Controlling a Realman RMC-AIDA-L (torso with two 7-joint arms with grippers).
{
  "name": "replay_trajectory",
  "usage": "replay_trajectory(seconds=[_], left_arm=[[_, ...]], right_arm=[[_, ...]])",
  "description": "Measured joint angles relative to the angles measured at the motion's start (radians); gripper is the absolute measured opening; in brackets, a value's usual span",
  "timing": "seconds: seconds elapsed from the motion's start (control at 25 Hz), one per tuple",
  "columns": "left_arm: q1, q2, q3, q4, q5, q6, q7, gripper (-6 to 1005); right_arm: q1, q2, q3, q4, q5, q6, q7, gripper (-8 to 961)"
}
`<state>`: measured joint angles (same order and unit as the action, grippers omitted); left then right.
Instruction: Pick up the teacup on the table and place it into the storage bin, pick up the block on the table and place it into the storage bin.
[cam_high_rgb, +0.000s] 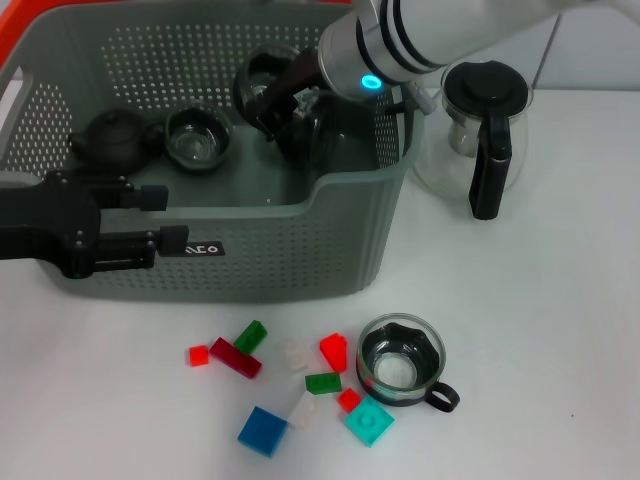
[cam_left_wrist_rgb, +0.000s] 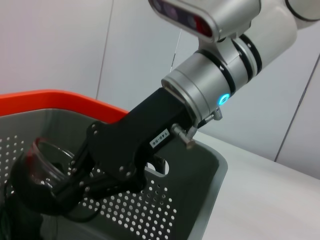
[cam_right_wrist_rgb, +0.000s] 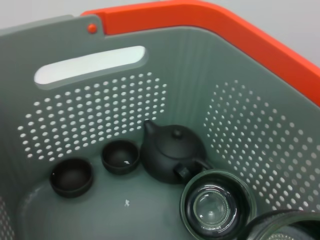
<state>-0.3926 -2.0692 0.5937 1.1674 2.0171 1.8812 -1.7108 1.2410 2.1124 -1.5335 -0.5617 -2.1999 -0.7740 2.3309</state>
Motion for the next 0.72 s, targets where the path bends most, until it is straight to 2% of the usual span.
replay_trajectory(seconds=[0.48,0.72], left_arm=[[0.000,-0.003,0.000,-0.002,0.000,-0.004,0.012,626],[0.003,-0.004,0.000,-0.002,0.000,-0.004,0.012,626]], right_arm=[[0.004,0.001,-0.146,0.007,0.013,0.045,-0.048,57],[0.002,0.002,-0.166,-0.004,0.011,0.047,-0.108,61]])
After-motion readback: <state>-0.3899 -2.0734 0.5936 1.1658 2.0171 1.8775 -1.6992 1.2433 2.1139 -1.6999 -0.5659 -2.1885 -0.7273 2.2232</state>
